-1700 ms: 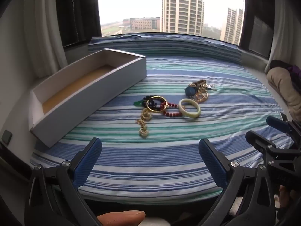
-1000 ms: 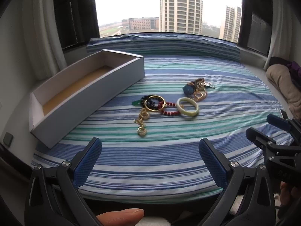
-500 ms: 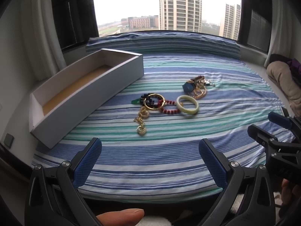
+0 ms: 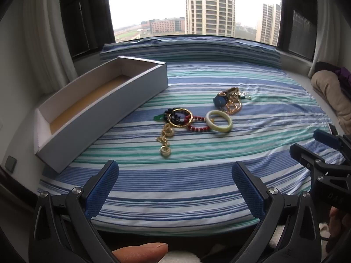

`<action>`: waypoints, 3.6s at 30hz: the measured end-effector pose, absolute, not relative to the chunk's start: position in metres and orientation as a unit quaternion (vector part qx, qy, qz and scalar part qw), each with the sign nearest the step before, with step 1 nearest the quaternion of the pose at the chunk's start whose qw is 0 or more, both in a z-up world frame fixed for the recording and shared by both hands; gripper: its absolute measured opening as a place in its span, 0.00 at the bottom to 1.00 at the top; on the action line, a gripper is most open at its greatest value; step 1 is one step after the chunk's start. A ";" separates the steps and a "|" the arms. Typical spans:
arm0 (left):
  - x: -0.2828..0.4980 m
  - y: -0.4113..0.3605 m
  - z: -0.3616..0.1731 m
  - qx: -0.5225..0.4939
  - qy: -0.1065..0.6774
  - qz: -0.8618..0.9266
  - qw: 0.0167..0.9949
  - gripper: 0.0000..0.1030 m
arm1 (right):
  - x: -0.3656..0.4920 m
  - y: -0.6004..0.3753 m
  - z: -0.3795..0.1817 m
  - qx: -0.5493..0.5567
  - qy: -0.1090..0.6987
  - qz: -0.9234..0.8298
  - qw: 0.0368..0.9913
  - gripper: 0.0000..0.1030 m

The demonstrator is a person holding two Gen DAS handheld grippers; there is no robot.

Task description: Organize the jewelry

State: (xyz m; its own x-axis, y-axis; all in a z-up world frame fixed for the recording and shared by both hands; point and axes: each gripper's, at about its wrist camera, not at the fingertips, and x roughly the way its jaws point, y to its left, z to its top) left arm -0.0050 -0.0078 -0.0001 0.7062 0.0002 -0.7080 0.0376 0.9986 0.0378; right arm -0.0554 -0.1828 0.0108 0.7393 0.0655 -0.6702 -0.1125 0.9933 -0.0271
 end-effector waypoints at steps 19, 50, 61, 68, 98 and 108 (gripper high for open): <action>-0.005 -0.009 -0.001 0.029 0.385 -0.010 0.923 1.00 | -0.055 -0.186 0.010 -0.030 0.358 0.045 0.932 0.79; -0.005 -0.009 -0.004 0.032 0.390 -0.008 0.920 1.00 | -0.054 -0.186 0.008 -0.029 0.362 0.044 0.931 0.79; -0.003 -0.008 -0.008 0.030 0.403 -0.009 0.915 1.00 | -0.053 -0.187 0.007 -0.029 0.365 0.041 0.930 0.79; -0.004 -0.011 -0.008 0.038 0.402 -0.004 0.915 1.00 | -0.051 -0.184 0.005 -0.036 0.368 0.038 0.928 0.79; 0.035 0.037 -0.057 -0.007 0.489 0.036 0.872 1.00 | 0.029 -0.169 -0.029 -0.081 0.432 0.135 0.888 0.79; 0.047 0.038 -0.072 -0.013 0.510 0.020 0.860 1.00 | 0.132 -0.126 -0.082 -0.134 0.476 0.226 0.839 0.78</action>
